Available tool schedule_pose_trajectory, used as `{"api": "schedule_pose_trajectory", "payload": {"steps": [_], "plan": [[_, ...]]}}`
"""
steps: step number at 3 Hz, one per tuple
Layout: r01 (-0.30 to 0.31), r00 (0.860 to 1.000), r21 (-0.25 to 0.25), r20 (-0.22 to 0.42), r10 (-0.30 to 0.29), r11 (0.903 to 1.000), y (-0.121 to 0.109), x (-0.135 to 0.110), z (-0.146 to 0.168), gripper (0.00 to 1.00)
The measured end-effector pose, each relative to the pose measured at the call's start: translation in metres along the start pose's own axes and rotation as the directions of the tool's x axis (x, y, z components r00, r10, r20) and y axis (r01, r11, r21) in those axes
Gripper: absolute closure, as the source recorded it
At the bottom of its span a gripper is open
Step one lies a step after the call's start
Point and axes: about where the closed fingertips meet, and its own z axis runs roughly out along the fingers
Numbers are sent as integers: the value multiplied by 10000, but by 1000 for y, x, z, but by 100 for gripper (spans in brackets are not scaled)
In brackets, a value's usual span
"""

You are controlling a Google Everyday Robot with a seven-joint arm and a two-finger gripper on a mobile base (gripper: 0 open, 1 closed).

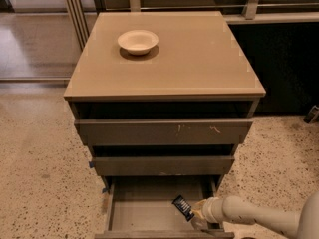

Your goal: Pick rxbar blueberry from bottom drawer and place on counter

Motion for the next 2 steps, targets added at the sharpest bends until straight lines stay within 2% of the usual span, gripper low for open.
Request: {"api": "schedule_pose_trajectory", "payload": {"steps": [1,2], "plan": [[295,9992,-70,263,-294,9995,0,7,15,76],[457,9982,-189,399,-449,9988,0,9,34,53]]}}
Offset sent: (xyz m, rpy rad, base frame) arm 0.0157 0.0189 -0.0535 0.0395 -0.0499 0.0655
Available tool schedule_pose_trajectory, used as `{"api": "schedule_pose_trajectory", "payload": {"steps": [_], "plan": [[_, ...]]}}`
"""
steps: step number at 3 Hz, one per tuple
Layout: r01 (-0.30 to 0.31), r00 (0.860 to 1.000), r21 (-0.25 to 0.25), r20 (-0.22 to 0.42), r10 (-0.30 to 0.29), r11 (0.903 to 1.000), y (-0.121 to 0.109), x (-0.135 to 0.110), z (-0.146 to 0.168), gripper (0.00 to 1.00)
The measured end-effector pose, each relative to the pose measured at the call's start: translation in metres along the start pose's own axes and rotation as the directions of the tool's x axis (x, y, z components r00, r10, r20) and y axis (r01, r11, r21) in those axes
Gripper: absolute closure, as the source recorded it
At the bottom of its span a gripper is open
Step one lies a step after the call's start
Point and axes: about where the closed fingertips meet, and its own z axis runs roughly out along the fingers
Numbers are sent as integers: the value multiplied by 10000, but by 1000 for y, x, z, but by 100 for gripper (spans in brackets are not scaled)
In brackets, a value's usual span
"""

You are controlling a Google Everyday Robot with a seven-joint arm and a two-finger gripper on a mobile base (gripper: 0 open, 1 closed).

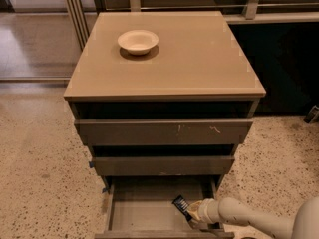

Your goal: Pick rxbar blueberry from bottom drawer and place on counter

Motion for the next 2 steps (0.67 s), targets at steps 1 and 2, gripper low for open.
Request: {"api": "schedule_pose_trajectory", "payload": {"steps": [1,2], "plan": [[71,10000,-99,33,-71,9999,-2,2,17,30],[89,9999,-185,89,-88,9998,-6,2,34,24]]}}
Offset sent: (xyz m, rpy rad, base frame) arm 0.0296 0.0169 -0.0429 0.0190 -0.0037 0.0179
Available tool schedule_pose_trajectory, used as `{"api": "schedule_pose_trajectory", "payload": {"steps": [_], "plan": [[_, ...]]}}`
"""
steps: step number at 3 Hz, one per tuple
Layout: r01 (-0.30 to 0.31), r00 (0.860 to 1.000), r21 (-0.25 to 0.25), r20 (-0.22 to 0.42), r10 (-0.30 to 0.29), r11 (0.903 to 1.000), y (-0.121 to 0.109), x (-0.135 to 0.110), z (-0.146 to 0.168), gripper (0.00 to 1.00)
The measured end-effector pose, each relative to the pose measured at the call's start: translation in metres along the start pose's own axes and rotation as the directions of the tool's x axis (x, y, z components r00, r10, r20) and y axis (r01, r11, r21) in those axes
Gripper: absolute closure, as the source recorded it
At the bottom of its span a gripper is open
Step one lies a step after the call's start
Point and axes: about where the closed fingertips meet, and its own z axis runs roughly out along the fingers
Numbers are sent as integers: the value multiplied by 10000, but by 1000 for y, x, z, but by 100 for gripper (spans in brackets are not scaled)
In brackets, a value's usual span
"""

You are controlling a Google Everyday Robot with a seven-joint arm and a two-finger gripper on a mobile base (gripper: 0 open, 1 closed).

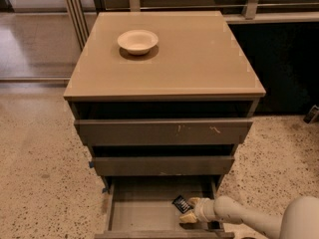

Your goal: Pick rxbar blueberry from bottom drawer and place on counter

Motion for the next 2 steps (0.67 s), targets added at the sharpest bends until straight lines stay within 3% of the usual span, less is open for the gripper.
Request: {"api": "schedule_pose_trajectory", "payload": {"steps": [2], "plan": [[-359,9992,-96,183,361,9993,-12,5,34,27]]}}
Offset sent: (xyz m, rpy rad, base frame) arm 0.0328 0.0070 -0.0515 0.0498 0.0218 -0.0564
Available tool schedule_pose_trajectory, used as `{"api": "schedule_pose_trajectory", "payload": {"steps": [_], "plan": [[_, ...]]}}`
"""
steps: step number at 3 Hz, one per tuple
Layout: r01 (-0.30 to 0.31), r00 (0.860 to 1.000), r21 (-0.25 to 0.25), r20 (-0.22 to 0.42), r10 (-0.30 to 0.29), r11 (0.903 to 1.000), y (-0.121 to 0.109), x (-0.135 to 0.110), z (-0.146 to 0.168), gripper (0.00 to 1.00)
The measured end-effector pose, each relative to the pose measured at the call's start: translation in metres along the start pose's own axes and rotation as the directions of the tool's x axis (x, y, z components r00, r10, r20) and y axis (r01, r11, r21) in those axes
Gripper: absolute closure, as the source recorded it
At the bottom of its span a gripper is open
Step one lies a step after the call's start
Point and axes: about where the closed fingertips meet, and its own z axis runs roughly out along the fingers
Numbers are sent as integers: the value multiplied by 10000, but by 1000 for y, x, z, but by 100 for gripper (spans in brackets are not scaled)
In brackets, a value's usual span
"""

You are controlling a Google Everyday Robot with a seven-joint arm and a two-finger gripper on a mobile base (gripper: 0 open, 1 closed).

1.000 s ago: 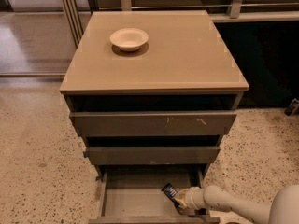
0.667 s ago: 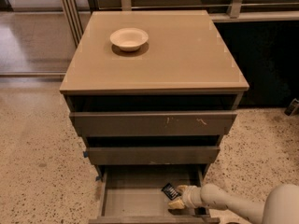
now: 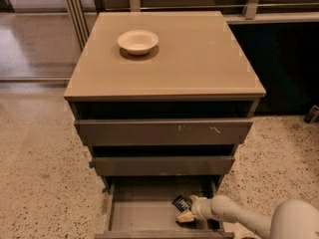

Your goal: Pick rxbar blueberry from bottom drawer and place on counter

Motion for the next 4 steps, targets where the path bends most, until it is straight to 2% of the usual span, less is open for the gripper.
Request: {"api": "schedule_pose_trajectory", "payload": {"steps": [1,2,4], "plan": [[-109,9999,22,76,109,9999,-5,4,15,31],[-87,10000,83,48,86,9999,-8,9,24,41],[230,9997,171,72,-232,9996,-4,4,24,100]]}}
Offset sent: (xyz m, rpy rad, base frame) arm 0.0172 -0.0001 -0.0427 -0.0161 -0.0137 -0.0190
